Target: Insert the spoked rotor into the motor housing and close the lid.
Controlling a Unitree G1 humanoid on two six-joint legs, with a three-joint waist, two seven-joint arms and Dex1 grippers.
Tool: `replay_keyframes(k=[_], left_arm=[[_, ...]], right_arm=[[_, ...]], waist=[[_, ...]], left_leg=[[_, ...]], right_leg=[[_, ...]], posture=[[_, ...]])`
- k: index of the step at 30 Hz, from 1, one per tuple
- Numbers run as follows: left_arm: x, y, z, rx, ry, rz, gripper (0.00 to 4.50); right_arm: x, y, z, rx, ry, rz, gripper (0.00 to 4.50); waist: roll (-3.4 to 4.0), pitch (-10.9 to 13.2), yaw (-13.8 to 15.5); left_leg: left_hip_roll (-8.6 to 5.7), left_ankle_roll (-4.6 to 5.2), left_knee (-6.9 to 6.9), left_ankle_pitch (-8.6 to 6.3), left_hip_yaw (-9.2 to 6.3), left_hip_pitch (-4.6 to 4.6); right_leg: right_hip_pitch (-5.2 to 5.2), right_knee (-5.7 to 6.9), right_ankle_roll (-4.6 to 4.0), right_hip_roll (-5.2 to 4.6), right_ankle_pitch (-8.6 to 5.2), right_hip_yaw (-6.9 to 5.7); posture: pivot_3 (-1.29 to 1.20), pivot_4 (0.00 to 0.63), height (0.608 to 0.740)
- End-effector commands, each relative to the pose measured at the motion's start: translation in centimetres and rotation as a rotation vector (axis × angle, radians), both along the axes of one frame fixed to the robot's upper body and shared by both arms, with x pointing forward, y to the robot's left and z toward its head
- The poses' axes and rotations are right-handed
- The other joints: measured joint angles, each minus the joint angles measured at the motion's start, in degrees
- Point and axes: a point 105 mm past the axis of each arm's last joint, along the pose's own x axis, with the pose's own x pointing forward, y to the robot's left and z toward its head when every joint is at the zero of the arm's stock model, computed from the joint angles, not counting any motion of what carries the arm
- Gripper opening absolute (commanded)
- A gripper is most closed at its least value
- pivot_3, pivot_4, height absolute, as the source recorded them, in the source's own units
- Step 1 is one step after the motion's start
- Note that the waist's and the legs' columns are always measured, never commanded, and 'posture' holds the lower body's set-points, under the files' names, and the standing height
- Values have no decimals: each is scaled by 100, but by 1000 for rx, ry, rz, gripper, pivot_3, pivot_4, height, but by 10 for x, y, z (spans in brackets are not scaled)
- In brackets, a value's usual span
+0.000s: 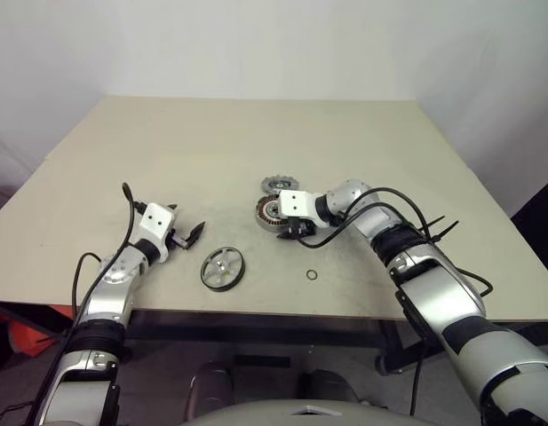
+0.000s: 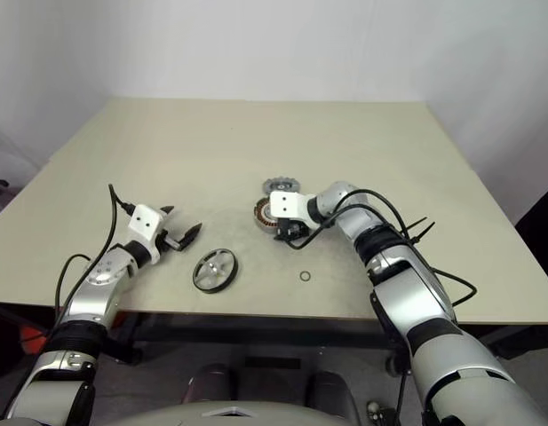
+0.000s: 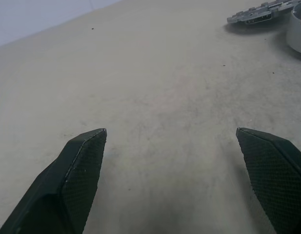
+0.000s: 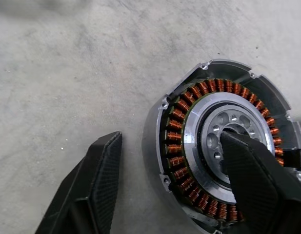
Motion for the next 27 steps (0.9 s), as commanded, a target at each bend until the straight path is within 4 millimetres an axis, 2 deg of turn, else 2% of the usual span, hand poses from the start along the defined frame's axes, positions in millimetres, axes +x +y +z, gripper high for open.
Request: replay_keyframes(k=[1, 2, 4, 8, 15, 22, 27], left_arm=[[4, -2, 11, -3, -42, -8, 4500], [4, -3, 11, -3, -41, -8, 4500], [4, -4, 10, -5, -39, -9, 4500], [5, -4, 9, -7, -38, -9, 4500], [3, -6, 7, -9, -35, -11, 4500], [3, -11, 5, -13, -30, -25, 4500], [5, -15, 5, -15, -30, -35, 4500]], right_arm=[[0, 0, 4, -12, 55, 6, 3223], [0, -1, 3, -20, 58, 4, 3223], [1, -2, 5, -31, 66, 3, 2885], [1, -1, 16, -13, 77, 18, 1864], [-10, -13, 26, -28, 62, 53, 1841], [-27, -36, 42, -64, 23, 63, 1841], [-32, -50, 45, -105, 7, 47, 1841]], waist=[[0, 0, 2], [0, 0, 4], [1, 1, 11], [0, 0, 9], [1, 1, 33], [0, 2, 41], [0, 3, 20]], left_leg=[[1, 0, 0, 0, 0, 0], [1, 0, 0, 0, 0, -1], [1, 0, 0, 0, 0, -2], [2, 1, 0, -1, 0, -1], [4, 0, 0, 0, -1, -5], [3, 4, 1, -2, -2, -12], [4, 2, 1, -1, -2, -7]], right_leg=[[0, 0, -1, 0, -1, -1], [0, 0, -1, 0, -1, -2], [0, 0, -2, 0, -1, -3], [0, 0, -4, 0, -2, -4], [-1, 2, -4, 0, -3, -7], [-2, -4, -3, 0, -3, -8], [-3, -1, -3, 0, -3, -8]], posture=[[0, 0, 740], [0, 0, 740], [0, 0, 740], [0, 0, 740], [0, 0, 740], [0, 0, 740], [0, 0, 740]])
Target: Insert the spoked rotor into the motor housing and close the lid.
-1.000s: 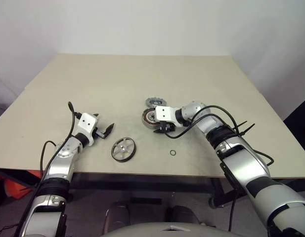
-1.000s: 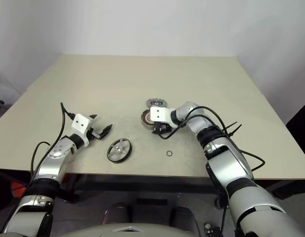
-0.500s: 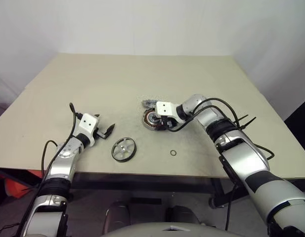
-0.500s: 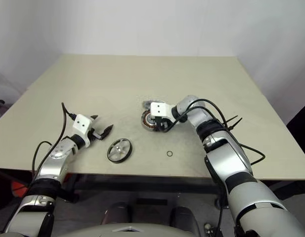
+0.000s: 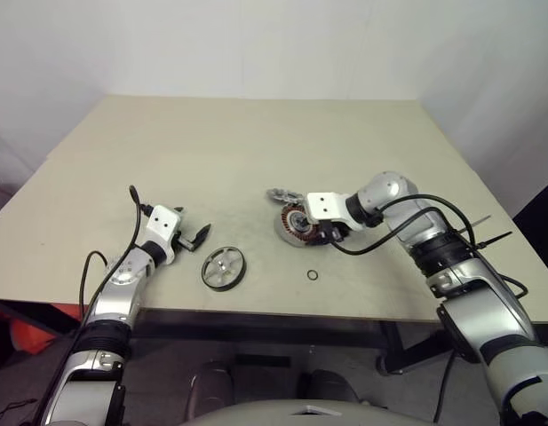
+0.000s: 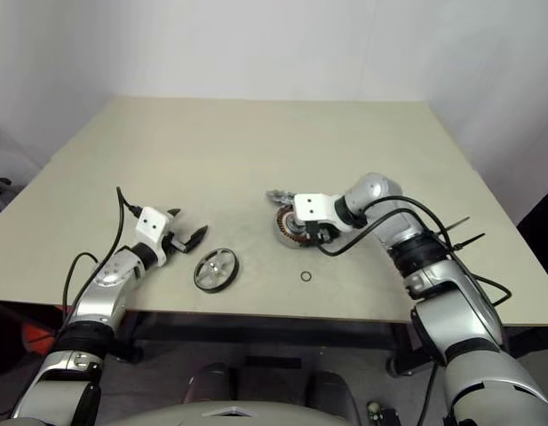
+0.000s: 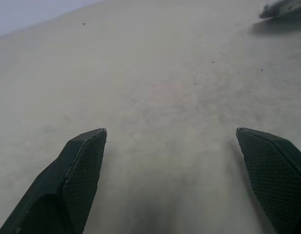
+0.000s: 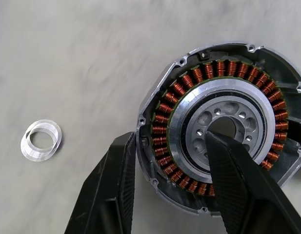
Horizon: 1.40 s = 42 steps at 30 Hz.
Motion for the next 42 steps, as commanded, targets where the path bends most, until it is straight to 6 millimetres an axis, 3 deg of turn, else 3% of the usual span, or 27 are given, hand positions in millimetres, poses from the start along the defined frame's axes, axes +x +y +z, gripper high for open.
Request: replay_keyframes(k=[1, 12, 18, 25, 29, 33, 35, 42], left_arm=[[6, -4, 13, 5, -50, -18, 4500], [10, -2, 17, 11, -56, -15, 4500], [10, 0, 17, 14, -56, -10, 4500], [8, -2, 16, 11, -55, -20, 4500], [8, -9, 17, 0, -58, -42, 4500], [8, -18, 21, -22, -54, -83, 4500], [9, -22, 22, -32, -47, -110, 4500], [9, -49, 41, -25, -28, -309, 4500]], right_arm=[[0, 2, 23, 33, -72, 25, 1841], [-10, 23, 4, 73, -11, 7, 1841], [-7, 22, 11, 96, -59, -18, 3782], [-17, 21, 44, 243, -101, -38, 3782], [-19, 7, 47, 393, -124, -165, 3782], [-50, -25, 21, 448, 35, -301, 3782], [-63, -30, 14, 456, 77, -317, 3782], [-79, -30, -11, 462, 157, -412, 3782]], waist=[[0, 0, -14], [0, 0, 2], [0, 0, -5], [0, 0, 5], [-3, -2, 16], [-2, -2, 61], [-2, -2, 72], [1, -1, 7]], left_leg=[[0, 0, 0, 0, 0, 2], [-1, 0, -1, 0, 1, -1], [0, -1, -1, 0, 0, 1], [0, -3, -2, 1, -1, 2], [-1, -2, -2, 1, -1, 5], [-5, -1, -6, 0, -4, 9], [-6, 2, -10, -1, -3, 11], [-2, -3, -19, 2, -3, 36]], right_leg=[[0, 0, 0, 0, 0, 1], [-2, 0, 0, 0, 0, 0], [-1, 0, 0, 0, 0, 0], [1, 1, 1, 0, 0, 1], [5, -1, 1, 0, -1, 1], [25, -23, 5, -1, -2, 1], [27, -31, 9, -1, -2, 2], [32, -29, 47, 0, -24, 3]], posture=[[0, 0, 740], [0, 0, 740], [0, 0, 740], [0, 0, 740], [0, 0, 740], [0, 0, 740], [0, 0, 740], [0, 0, 740]])
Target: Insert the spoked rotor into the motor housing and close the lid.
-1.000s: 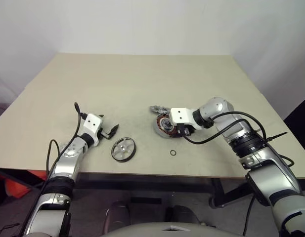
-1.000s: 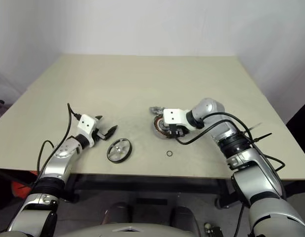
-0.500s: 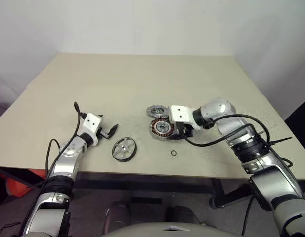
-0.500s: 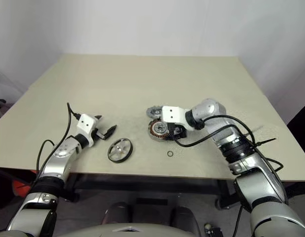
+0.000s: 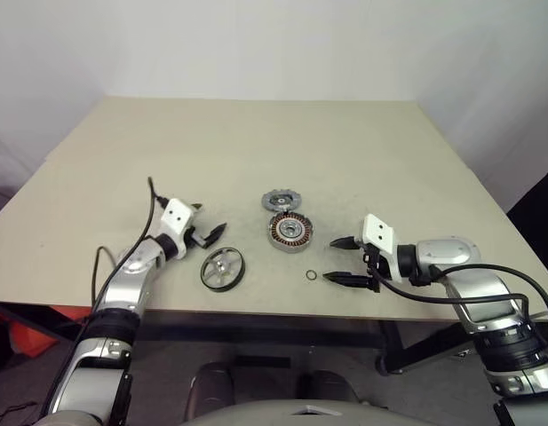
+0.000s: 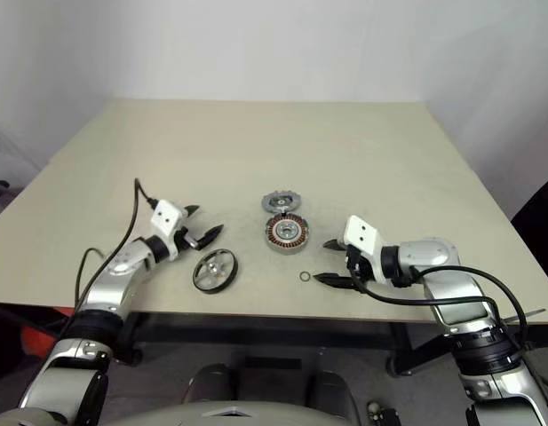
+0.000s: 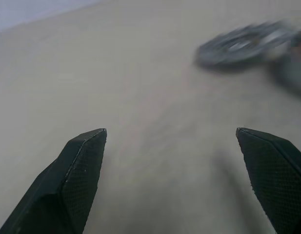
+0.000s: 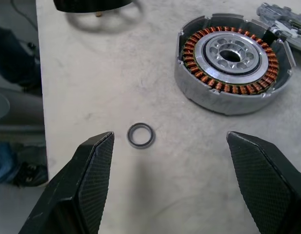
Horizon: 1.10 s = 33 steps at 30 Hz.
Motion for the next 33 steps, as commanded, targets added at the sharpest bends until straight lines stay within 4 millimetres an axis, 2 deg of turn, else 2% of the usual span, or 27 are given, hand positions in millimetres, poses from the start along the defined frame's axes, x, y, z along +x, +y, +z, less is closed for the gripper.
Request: replay_keyframes(k=[1, 7, 12, 17, 20, 26, 28, 33], left_arm=[[2, -5, 20, 23, -48, -73, 4500], [6, -2, 25, 38, -55, -77, 4500], [4, 2, 22, 48, -58, -60, 4500], [3, 4, 20, 51, -57, -49, 4500], [4, 5, 20, 52, -60, -40, 4500], [6, 7, 21, 55, -65, -27, 4500], [6, 8, 21, 57, -67, -25, 4500], [7, 8, 21, 60, -69, -18, 4500]], right_arm=[[-3, 8, 3, 19, -17, -1, 3782], [3, 17, -21, -6, -11, -48, 3782], [3, 22, -26, -5, -14, -48, 3782], [5, 14, -33, -31, -5, -72, 3782], [7, 12, -35, -34, -4, -77, 3215], [9, 12, -38, -43, -5, -83, 1181], [9, 11, -38, -45, -5, -84, 656], [17, 5, -32, -45, -25, -118, 659]], waist=[[1, 0, -12], [1, -1, -6], [1, -1, -6], [1, -1, -6], [1, -1, -6], [1, -1, -7], [1, -1, -8], [1, -1, -8]], left_leg=[[0, 0, 0, 0, 0, 7], [-1, 0, -6, 0, 1, 10], [-5, 3, -7, -2, 1, 4], [-5, 3, -8, -2, 1, 5], [-5, 3, -7, -2, 1, 6], [-4, 3, -7, -2, 1, 14], [-5, 3, -7, -2, 1, 15], [-5, 3, -7, -2, 1, 27]], right_leg=[[5, 0, 1, 0, -1, 1], [5, -1, -6, -1, 3, 3], [4, -6, -28, -2, 16, 4], [5, -6, -25, -2, 15, 4], [9, -6, -9, -2, 5, 4], [16, -6, -2, -2, 1, 4], [17, -6, -4, -2, 2, 4], [31, -6, 3, -2, -2, 4]], posture=[[0, 0, 740], [0, 0, 740], [0, 0, 740], [0, 0, 740], [0, 0, 740], [0, 0, 740], [0, 0, 740], [0, 0, 740]])
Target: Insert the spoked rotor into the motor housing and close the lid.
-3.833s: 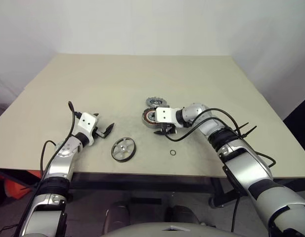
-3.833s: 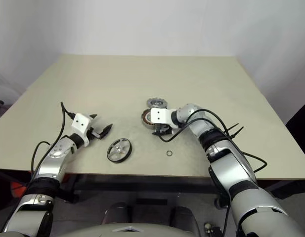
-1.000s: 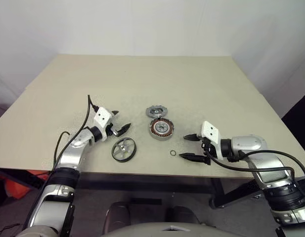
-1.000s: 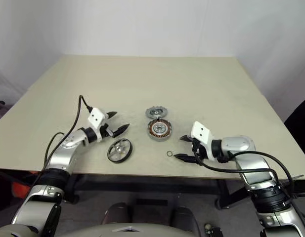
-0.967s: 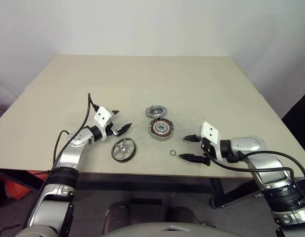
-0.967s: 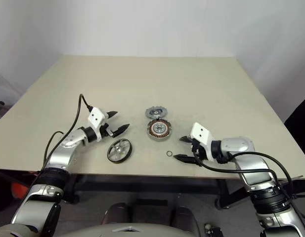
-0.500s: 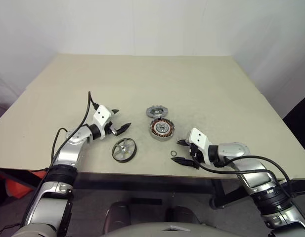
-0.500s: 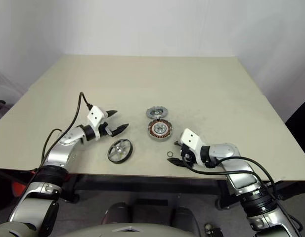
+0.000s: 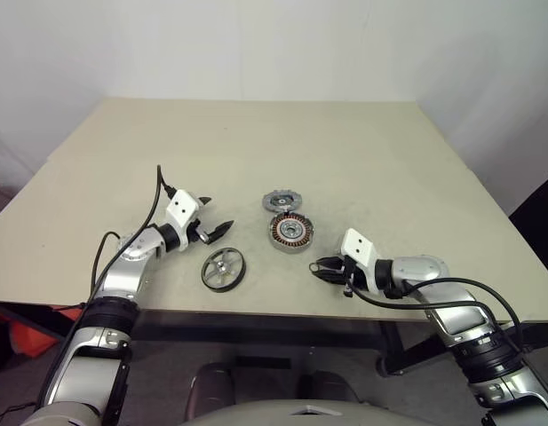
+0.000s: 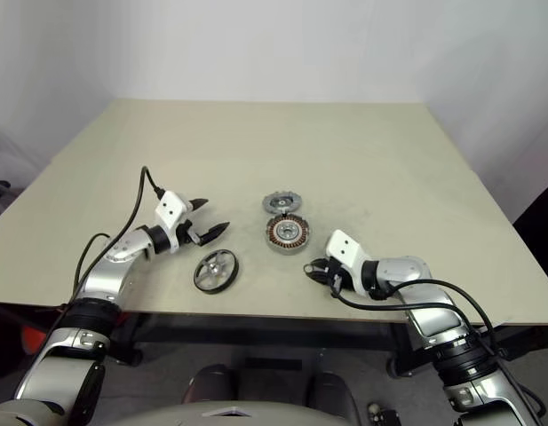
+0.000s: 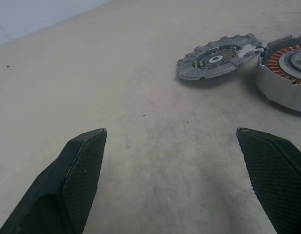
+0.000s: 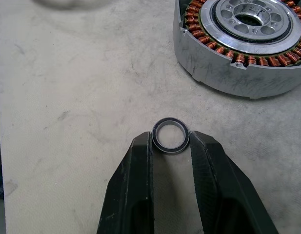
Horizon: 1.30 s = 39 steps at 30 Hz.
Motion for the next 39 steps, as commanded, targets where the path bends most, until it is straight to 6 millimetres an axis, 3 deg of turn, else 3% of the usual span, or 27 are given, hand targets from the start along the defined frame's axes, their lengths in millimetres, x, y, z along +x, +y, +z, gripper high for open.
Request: replay_keyframes(k=[1, 5, 8, 13, 21, 27, 39], left_arm=[[4, 4, 15, 13, -60, 10, 4500], [4, 4, 14, 9, -57, 12, 4500], [4, 3, 13, 6, -56, 12, 4500], [4, 3, 14, 3, -59, 13, 4500], [1, 6, 14, 0, -65, 27, 4500], [-1, 6, 14, -2, -66, 34, 4500], [-2, 6, 15, -1, -68, 41, 4500]], right_arm=[[13, -12, 8, -33, -42, -51, 659], [41, -25, 34, -37, -135, -146, 659], [53, -24, 53, -10, -178, -158, 659], [60, -13, 62, -11, -206, -111, 659], [71, 22, 58, 12, -207, -42, 659], [67, 43, 57, 39, -203, 10, 659], [67, 46, 41, 19, -170, 6, 659]], waist=[[0, 0, 0], [1, 1, -3], [2, 1, -6], [2, 1, -5], [3, 2, -13], [3, 2, -6], [3, 2, -11]], left_leg=[[0, 0, 0, 0, 0, 4], [-3, 0, 0, 0, 0, 16], [-2, -2, 0, 1, 0, 19], [-1, -1, -13, 1, 2, 19], [-2, 3, -13, -2, 13, -7], [-3, 3, -11, -2, 15, -13], [-2, 2, -11, -2, 15, -13]], right_leg=[[4, 0, 1, 0, -1, 0], [10, 0, 3, 0, -2, 6], [9, 2, 3, 0, -2, 8], [6, 2, -31, 1, 16, 6], [-20, 3, -34, 1, 16, 5], [-21, 2, -33, 1, 16, 5], [-23, 2, -33, 1, 16, 5]], posture=[[0, 0, 740], [0, 0, 740], [0, 0, 740], [0, 0, 740], [0, 0, 740], [0, 0, 740], [0, 0, 740]])
